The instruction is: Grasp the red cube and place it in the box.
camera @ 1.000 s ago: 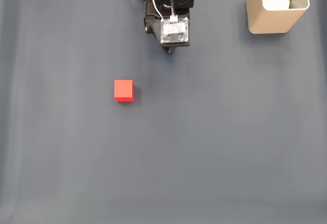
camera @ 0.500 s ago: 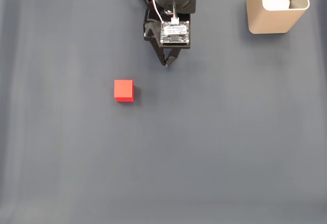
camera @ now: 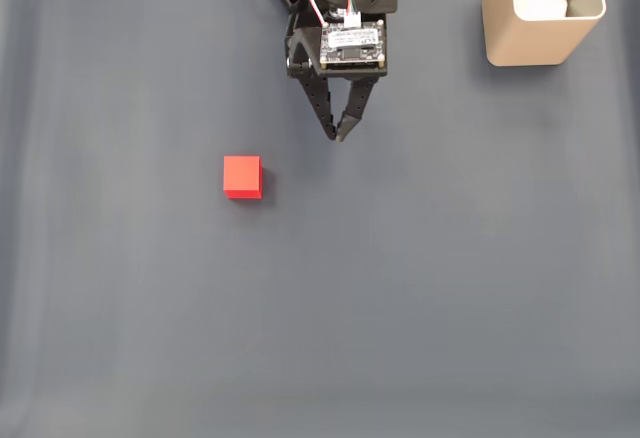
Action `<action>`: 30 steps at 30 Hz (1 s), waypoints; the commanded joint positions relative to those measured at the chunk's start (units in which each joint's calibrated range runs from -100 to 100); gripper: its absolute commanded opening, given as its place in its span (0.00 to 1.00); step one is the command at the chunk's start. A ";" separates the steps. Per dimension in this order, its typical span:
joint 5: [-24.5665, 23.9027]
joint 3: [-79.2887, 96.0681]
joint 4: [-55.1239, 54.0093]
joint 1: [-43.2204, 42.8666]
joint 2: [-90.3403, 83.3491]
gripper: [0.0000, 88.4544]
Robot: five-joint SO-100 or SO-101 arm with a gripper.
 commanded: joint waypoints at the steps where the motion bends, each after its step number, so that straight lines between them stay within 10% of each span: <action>1: -0.20 -9.14 -0.21 -0.45 4.58 0.00; 30: 5.13 -44.41 14.64 14.68 31.23 0.01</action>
